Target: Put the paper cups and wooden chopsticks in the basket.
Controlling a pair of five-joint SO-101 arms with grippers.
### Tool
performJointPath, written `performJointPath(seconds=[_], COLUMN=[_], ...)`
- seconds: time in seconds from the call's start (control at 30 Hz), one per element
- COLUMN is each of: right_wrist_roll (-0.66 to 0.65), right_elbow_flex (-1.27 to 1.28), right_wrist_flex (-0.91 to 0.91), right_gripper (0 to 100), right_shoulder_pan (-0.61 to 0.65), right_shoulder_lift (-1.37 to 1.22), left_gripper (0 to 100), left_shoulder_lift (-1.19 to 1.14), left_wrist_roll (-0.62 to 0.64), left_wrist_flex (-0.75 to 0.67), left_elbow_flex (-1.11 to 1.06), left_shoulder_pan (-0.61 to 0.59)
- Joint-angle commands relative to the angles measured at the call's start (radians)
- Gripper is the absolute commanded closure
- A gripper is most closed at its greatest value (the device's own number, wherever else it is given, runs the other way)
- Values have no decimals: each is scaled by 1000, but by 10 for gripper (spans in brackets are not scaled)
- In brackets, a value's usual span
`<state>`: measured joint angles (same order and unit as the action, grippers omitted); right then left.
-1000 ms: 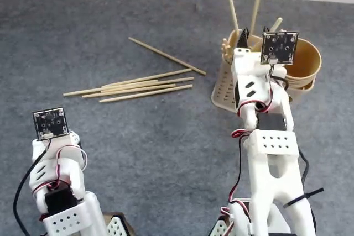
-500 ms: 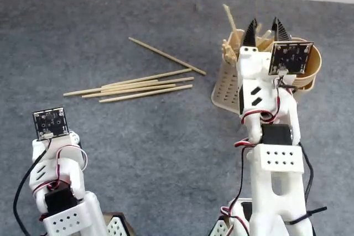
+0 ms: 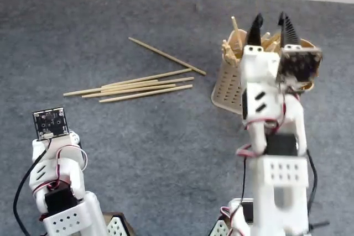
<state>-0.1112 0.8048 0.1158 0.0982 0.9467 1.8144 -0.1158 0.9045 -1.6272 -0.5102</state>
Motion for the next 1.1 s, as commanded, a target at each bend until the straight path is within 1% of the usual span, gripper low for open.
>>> performJointPath(seconds=[0.0,0.17,0.37,0.47,0.57,0.7,0.9,1.07], right_wrist_roll=[-15,-20,-17,-17,-17,-15,-15,-15], right_elbow_flex=[-84,-111,-105,-105,-113,-166,-308,-410], right_wrist_flex=[157,343,456,489,489,437,346,338], right_gripper=[839,839,842,904,981,990,990,990], right_shoulder_pan=[71,176,328,435,493,489,390,343], right_shoulder_lift=[160,240,237,211,107,-105,-444,-636], left_gripper=[989,989,989,989,989,989,989,989], left_shoulder_lift=[2,2,2,2,2,2,2,2], left_wrist_roll=[-6,-6,-6,-6,-6,-6,-6,-6], left_wrist_flex=[-21,-21,-21,-21,-21,-21,-21,-21], left_elbow_flex=[8,8,8,8,8,8,8,8], left_shoulder_pan=[19,19,19,16,15,15,13,13])
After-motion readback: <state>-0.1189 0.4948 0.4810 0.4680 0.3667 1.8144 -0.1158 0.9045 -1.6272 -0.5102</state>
